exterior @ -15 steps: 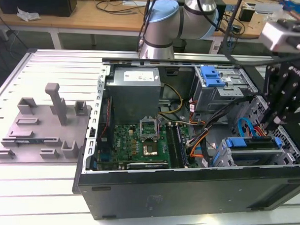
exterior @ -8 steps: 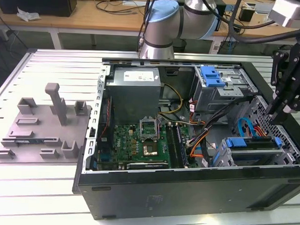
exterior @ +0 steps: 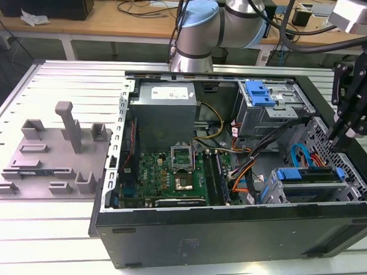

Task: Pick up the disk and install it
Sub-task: 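Insert the second disk wire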

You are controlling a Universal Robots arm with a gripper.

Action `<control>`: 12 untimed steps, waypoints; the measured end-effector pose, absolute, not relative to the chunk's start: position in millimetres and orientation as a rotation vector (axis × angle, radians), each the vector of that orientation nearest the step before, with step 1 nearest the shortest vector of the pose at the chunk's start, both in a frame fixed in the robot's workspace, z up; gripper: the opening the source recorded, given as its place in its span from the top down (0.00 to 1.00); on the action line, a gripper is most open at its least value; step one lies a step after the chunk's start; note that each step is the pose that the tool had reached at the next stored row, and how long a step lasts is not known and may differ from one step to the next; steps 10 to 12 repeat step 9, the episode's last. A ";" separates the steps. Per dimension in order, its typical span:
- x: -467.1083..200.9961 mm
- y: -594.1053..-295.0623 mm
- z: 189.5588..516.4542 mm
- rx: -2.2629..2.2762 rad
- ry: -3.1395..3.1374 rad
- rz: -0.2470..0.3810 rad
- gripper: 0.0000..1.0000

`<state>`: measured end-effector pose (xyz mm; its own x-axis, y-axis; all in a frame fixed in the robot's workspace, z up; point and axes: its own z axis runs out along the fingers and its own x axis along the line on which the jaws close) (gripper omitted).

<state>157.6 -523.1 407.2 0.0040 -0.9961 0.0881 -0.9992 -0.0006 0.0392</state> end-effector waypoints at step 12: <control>157.6 -523.1 407.2 2.160 -2.155 0.053 0.89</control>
